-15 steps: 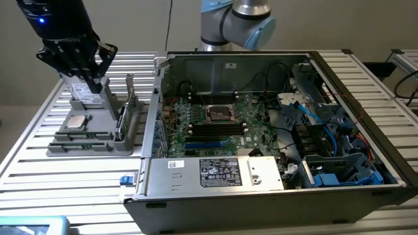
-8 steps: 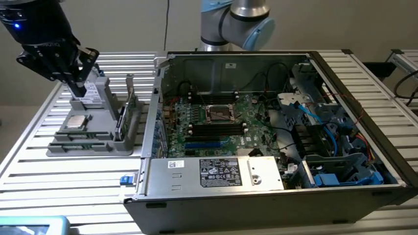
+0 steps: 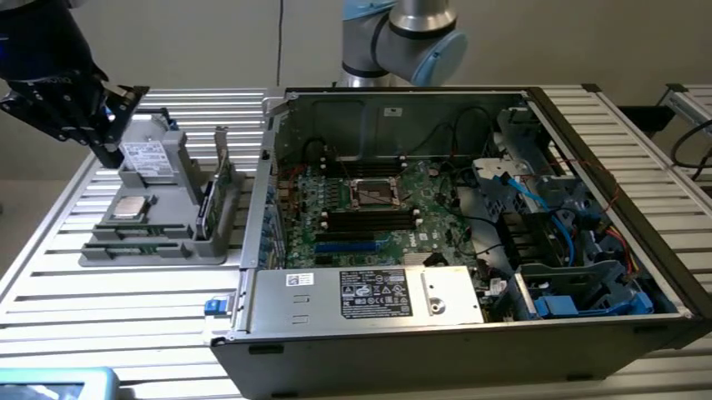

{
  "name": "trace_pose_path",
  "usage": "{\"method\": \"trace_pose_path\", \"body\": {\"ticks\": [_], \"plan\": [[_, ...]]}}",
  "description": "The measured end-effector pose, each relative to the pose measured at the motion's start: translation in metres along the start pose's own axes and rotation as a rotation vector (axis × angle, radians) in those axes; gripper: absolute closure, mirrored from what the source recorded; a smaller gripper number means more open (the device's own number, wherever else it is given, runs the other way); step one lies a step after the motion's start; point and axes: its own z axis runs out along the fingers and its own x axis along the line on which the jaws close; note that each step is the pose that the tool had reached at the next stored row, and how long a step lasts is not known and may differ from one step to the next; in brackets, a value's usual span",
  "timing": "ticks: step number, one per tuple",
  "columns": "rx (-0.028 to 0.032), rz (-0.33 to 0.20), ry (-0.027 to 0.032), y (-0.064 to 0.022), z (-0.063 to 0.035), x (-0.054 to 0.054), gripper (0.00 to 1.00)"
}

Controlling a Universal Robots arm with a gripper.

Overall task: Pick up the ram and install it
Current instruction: 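Reach for the ram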

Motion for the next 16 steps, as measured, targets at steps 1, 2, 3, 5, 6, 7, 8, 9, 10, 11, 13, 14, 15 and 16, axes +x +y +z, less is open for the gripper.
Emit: {"method": "trace_pose_path", "body": {"ticks": [1,2,3,5,6,7,8,9,10,11,13,14,15,16], "plan": [[0.0000,0.000,-0.0001,-0.0002,0.0004,0.003,0.89],[0.0002,0.000,0.0000,-0.0005,0.0008,0.007,0.89],[0.0003,0.000,0.0000,-0.0008,0.0014,0.010,0.89],[0.0010,0.000,0.0000,-0.0011,0.0027,0.016,0.89],[0.0018,0.000,-0.0001,-0.0011,0.0034,0.019,0.89],[0.0027,0.000,-0.0002,-0.0010,0.0041,0.021,0.89],[0.0040,0.000,-0.0003,-0.0006,0.0048,0.023,0.89],[0.0054,0.000,-0.0005,-0.0001,0.0056,0.025,0.89],[0.0069,0.000,-0.0006,0.0005,0.0062,0.027,0.89],[0.0083,0.000,-0.0005,0.0011,0.0068,0.028,0.89],[0.0101,0.000,-0.0006,0.0023,0.0086,0.030,0.89],[0.0109,0.000,-0.0007,0.0032,0.0099,0.031,0.89],[0.0117,0.000,-0.0009,0.0039,0.0116,0.031,0.89],[0.0127,0.000,-0.0010,0.0046,0.0133,0.031,0.89]]}}
